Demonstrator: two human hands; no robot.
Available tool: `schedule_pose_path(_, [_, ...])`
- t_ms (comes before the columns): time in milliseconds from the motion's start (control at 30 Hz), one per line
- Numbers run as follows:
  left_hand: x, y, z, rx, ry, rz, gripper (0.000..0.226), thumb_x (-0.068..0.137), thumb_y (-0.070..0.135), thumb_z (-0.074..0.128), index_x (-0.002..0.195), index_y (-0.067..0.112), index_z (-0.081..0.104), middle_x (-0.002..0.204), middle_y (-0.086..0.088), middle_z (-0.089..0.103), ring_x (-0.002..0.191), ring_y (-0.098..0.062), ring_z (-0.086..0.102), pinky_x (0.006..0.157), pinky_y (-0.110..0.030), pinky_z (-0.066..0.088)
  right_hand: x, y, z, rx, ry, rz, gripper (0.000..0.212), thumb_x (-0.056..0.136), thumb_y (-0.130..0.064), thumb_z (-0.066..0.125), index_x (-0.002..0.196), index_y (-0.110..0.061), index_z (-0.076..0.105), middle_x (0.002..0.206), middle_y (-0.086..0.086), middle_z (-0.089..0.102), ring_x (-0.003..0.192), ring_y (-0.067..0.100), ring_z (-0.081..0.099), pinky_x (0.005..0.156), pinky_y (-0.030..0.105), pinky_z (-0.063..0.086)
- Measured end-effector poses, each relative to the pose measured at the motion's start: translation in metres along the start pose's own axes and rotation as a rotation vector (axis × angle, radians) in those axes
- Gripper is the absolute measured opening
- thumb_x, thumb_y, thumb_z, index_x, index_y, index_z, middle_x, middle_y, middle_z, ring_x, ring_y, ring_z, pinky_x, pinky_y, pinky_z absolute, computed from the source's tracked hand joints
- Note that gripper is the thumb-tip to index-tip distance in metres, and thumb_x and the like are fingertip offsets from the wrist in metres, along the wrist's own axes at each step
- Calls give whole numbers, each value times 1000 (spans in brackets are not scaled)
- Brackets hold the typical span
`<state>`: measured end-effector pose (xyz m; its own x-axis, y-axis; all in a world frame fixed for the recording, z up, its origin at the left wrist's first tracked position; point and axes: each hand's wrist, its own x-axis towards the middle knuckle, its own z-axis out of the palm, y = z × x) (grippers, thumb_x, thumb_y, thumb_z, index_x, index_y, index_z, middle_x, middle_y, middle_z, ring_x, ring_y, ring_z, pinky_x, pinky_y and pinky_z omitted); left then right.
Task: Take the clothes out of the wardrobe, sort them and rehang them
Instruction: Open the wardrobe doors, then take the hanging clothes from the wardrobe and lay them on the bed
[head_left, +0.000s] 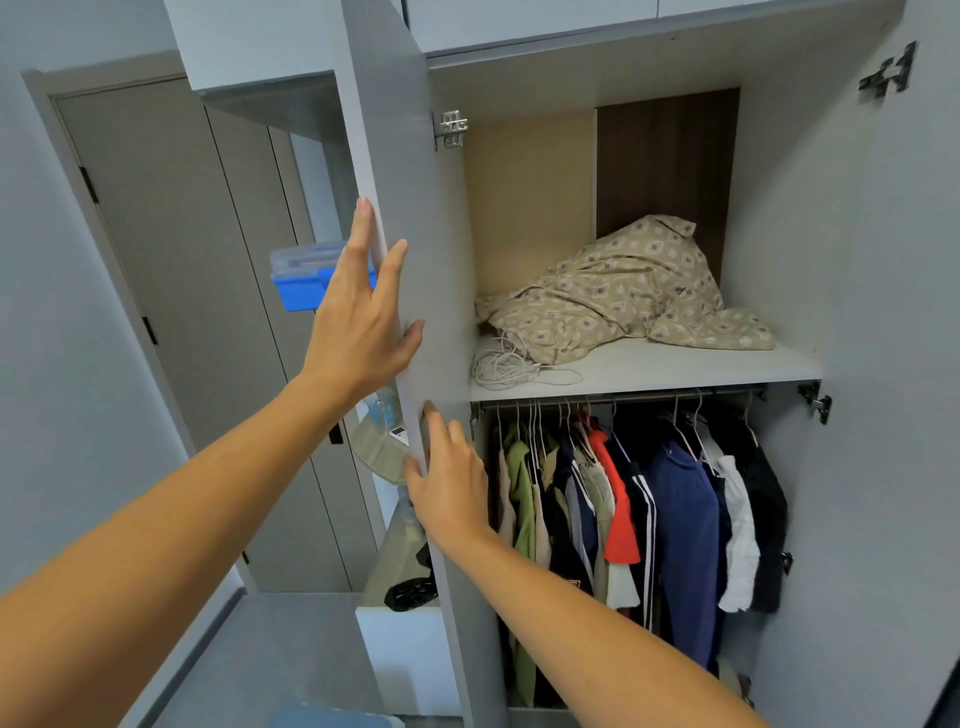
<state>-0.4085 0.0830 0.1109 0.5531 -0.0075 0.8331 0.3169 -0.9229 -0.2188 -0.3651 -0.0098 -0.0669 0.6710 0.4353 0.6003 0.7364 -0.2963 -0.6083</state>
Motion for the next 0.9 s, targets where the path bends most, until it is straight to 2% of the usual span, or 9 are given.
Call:
schedule_pose_path(100, [-3, -6, -3, 13, -23, -7, 81, 89, 38, 77, 155, 9, 39, 172, -26, -2, 150, -45, 32, 99, -49, 54, 2, -4, 3, -40, -8, -12, 69, 96, -30, 70, 154, -25, 33, 120, 2, 56, 106, 26, 63, 81, 43, 57])
schedule_pose_path(167, [-4, -7, -4, 33, -30, -14, 78, 90, 39, 76, 153, 10, 41, 172, -27, 0, 152, -45, 29, 104, -51, 51, 3, -4, 3, -37, -23, -9, 70, 96, -32, 70, 155, -26, 32, 123, 1, 56, 109, 26, 63, 83, 45, 57])
schedule_pose_path(267, [-6, -3, -4, 72, -1, 30, 70, 91, 35, 72, 150, 8, 45, 171, -30, 6, 159, -45, 11, 124, -57, 28, 3, 5, -2, 1, -74, -7, 72, 96, -36, 68, 157, -31, 29, 124, -1, 56, 112, 26, 63, 86, 47, 56])
schedule_pose_path(333, [-10, 6, -1, 120, 10, 109, 66, 93, 32, 68, 150, 8, 47, 172, -25, 11, 161, -42, 7, 129, -57, 15, 2, 15, -9, -3, -104, -22, 72, 97, -39, 67, 157, -33, 28, 127, -2, 57, 115, 24, 63, 88, 46, 56])
schedule_pose_path(400, [-15, 18, 7, 126, -5, 190, 62, 95, 32, 63, 151, 10, 49, 173, -19, 15, 162, -38, 7, 130, -57, 12, 0, 29, -18, -16, -120, -34, 72, 97, -40, 67, 158, -32, 30, 129, -2, 57, 116, 22, 62, 88, 43, 55])
schedule_pose_path(600, [-19, 59, 36, 56, -114, 187, 62, 100, 40, 55, 155, 13, 44, 169, -16, 28, 160, -35, 19, 130, -53, 16, -3, 86, -55, -44, -127, -18, 62, 98, -45, 62, 152, -32, 35, 124, -5, 54, 111, 19, 60, 82, 43, 56])
schedule_pose_path(700, [-24, 83, 57, 3, -150, 152, 62, 102, 43, 50, 156, 15, 41, 165, -14, 36, 157, -33, 28, 127, -50, 25, -6, 126, -78, -64, -133, -8, 59, 99, -46, 59, 152, -32, 37, 127, -7, 53, 115, 16, 59, 83, 43, 57])
schedule_pose_path(833, [-34, 124, 91, -39, -234, 80, 62, 100, 47, 46, 153, 17, 44, 157, -11, 45, 145, -32, 43, 110, -47, 43, -12, 184, -111, -71, -130, 14, 57, 100, -46, 59, 153, -33, 40, 133, -9, 54, 121, 13, 58, 91, 38, 55])
schedule_pose_path(900, [-43, 146, 110, -61, -286, 46, 62, 99, 49, 44, 152, 16, 45, 153, -8, 48, 138, -29, 48, 100, -45, 46, -16, 214, -128, -71, -136, 27, 57, 100, -45, 60, 152, -35, 39, 136, -10, 54, 123, 12, 57, 92, 37, 55])
